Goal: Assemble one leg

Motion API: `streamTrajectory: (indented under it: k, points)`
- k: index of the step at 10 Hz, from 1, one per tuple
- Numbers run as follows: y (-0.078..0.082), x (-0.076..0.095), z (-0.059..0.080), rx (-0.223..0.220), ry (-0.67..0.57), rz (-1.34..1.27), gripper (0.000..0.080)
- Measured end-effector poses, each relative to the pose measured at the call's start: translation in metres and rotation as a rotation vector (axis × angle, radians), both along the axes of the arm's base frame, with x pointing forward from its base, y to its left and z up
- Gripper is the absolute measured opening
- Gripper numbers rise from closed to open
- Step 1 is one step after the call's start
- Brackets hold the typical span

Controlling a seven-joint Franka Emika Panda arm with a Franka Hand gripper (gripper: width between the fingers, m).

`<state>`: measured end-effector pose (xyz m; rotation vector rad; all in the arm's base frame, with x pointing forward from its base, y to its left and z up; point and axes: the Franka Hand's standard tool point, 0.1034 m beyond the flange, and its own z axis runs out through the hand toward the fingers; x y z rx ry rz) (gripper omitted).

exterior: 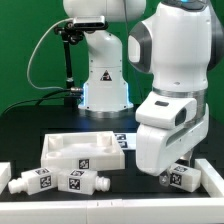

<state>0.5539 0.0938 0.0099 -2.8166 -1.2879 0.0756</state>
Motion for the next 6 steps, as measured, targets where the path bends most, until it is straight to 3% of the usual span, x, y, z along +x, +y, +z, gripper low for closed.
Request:
streamTrajectory:
  k: [1, 2, 4, 6]
  points:
    - [0.000, 0.000, 0.000, 0.000, 0.000, 0.000, 0.0439]
    - [-0.001, -0.002, 0.002, 0.000, -0.012, -0.026, 0.0283]
    - [-0.004, -0.042, 0.021, -0.010, -0.027, -0.122, 0.0284]
    - [0.017, -0.078, 0.051, -0.020, -0.032, -0.200, 0.0284]
